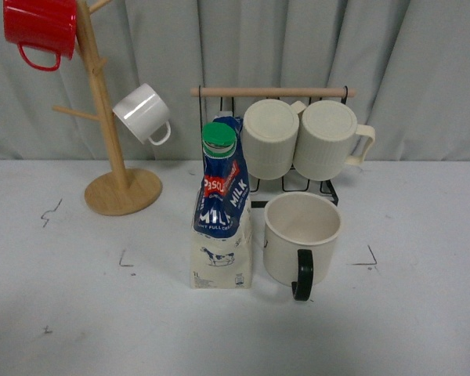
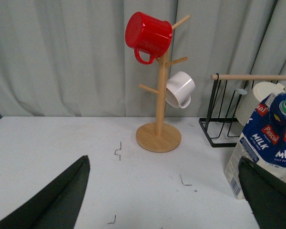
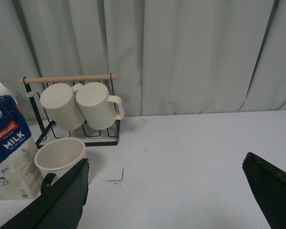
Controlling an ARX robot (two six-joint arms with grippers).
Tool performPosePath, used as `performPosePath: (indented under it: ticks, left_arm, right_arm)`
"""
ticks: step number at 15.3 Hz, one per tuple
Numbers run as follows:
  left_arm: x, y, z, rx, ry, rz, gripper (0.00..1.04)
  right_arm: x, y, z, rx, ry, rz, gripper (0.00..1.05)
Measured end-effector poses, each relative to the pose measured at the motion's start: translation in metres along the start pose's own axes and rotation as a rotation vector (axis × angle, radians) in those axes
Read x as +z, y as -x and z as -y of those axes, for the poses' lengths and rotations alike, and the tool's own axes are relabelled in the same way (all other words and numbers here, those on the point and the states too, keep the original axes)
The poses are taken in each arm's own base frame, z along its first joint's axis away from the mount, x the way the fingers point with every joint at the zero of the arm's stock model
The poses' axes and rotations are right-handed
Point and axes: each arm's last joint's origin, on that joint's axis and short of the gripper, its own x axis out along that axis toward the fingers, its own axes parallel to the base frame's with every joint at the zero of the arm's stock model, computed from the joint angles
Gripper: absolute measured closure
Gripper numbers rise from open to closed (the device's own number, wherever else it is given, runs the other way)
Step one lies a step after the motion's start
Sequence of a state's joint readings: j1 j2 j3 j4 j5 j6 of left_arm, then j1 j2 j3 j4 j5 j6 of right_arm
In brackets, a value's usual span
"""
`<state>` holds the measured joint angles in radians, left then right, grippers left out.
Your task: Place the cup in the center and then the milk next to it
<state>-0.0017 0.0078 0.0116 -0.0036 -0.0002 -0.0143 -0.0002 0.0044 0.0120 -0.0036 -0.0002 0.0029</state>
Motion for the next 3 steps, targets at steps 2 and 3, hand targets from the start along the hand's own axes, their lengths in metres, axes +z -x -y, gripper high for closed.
performPosePath:
  ticks: [2, 3]
  left_arm:
    - [0.0000, 0.0000, 0.0000, 0.000, -0.001, 0.000, 0.07]
    - [0.0000, 0.0000, 0.0000, 0.000, -0.001, 0.000, 0.07]
  right_arm:
    - [0.0000, 0.0000, 0.0000, 0.000, 0.000, 0.000, 0.06]
    - [0.0000, 0.0000, 0.0000, 0.000, 0.000, 0.000, 0.06]
